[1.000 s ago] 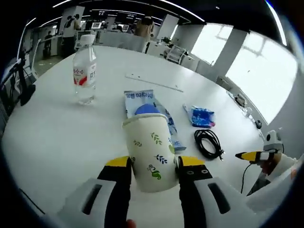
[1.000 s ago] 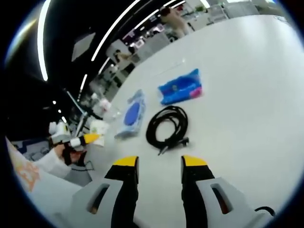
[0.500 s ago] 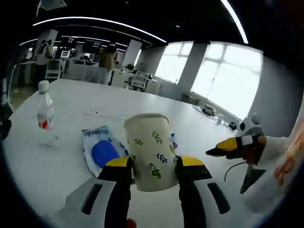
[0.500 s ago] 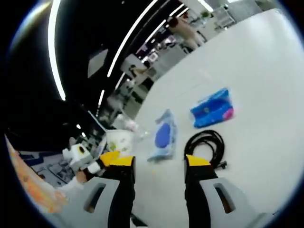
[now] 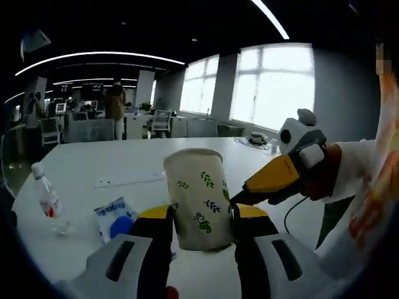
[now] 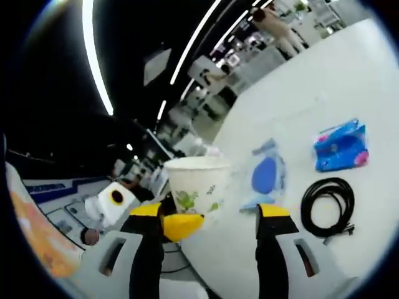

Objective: Arrange the tabletop items into an orderly group along one side of the table until the central work area is clear of visible clutter.

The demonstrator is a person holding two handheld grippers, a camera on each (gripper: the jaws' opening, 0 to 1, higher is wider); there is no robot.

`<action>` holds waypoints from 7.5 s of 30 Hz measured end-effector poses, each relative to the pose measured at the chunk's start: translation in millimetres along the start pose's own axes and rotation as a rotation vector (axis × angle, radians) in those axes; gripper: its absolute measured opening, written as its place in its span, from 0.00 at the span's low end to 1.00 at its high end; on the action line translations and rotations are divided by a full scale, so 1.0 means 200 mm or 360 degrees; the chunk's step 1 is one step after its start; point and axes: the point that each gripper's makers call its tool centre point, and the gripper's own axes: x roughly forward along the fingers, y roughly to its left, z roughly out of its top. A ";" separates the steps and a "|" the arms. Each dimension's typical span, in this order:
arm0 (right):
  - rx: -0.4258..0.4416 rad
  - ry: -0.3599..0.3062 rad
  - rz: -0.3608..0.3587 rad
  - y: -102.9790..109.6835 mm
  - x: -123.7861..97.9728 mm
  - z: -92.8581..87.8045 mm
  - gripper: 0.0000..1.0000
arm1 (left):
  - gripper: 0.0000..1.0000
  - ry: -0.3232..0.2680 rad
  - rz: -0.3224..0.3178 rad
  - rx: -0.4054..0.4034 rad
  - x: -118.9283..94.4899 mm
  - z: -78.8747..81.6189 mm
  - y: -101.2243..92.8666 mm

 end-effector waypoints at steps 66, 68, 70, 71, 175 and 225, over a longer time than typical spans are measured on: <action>-0.2050 0.0240 -0.0358 0.02 -0.06 0.10 0.39 | 0.06 0.0465 -0.0558 0.0809 -0.03 0.15 -0.32; -0.2086 0.0269 -0.0347 0.03 -0.04 0.08 0.39 | 0.01 0.0470 -0.0562 0.0830 -0.04 0.15 -0.32; -0.2108 0.0289 -0.0362 0.03 -0.04 0.08 0.39 | 0.00 0.0497 -0.0565 0.0854 -0.05 0.14 -0.32; -0.2105 0.0301 -0.0362 0.02 -0.04 0.07 0.40 | 0.00 0.0502 -0.0564 0.0858 -0.05 0.13 -0.32; -0.1122 0.0381 -0.0426 -0.40 -0.04 -0.04 0.36 | 0.16 0.1200 0.0207 0.0717 0.15 -0.37 1.24; -0.0682 0.0095 -0.0492 -0.34 -0.34 -0.11 0.45 | 0.93 0.0559 0.0842 -0.0071 -0.41 -0.19 0.94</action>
